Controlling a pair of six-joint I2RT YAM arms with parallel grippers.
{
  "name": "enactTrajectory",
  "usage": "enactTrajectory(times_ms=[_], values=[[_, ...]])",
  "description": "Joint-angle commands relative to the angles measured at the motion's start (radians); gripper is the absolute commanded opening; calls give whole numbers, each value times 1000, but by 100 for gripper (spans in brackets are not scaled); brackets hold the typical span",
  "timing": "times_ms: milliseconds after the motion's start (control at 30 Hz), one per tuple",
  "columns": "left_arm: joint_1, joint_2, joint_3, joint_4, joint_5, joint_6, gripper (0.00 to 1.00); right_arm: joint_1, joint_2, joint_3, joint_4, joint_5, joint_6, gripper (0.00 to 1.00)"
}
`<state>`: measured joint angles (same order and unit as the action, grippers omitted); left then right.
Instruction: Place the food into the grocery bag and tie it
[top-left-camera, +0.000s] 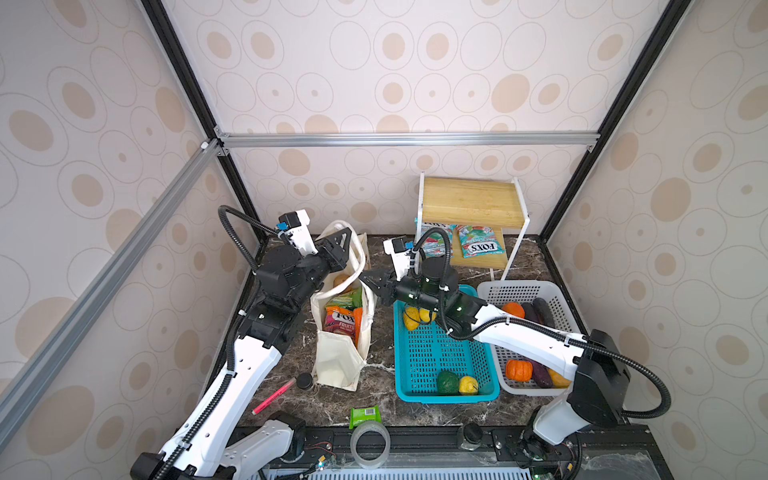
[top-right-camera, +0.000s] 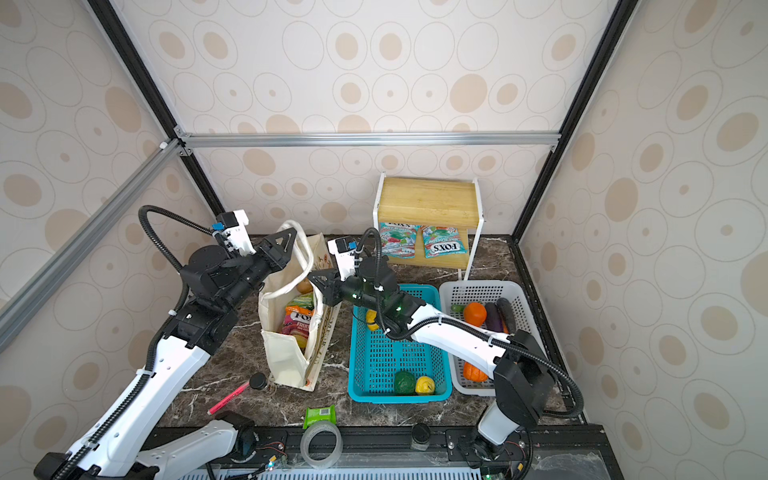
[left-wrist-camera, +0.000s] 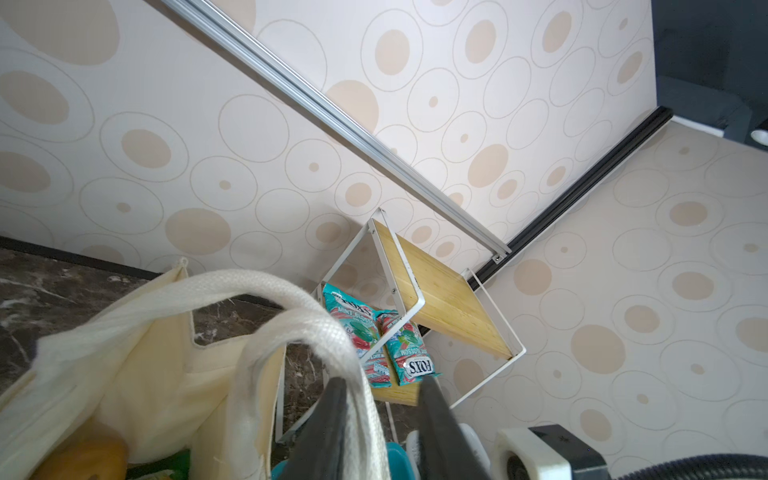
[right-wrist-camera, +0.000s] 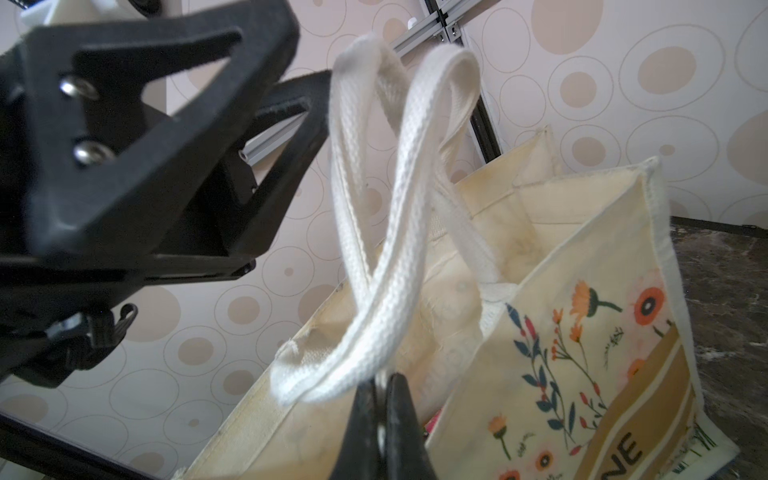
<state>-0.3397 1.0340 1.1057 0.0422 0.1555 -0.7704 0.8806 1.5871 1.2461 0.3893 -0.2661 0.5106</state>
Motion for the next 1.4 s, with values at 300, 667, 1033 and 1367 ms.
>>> enactTrajectory(times_ms=[300, 667, 1033, 1367], values=[[7, 53, 8, 46, 42, -18, 28, -2, -19, -9, 25, -36, 3, 0], [7, 22, 28, 34, 23, -15, 0, -38, -70, -79, 4, 128, 20, 69], [8, 3, 19, 75, 38, -52, 0, -127, -127, -98, -129, 49, -291, 76], [7, -37, -62, 137, 31, -95, 0, -154, -34, -25, -137, -277, -325, 85]])
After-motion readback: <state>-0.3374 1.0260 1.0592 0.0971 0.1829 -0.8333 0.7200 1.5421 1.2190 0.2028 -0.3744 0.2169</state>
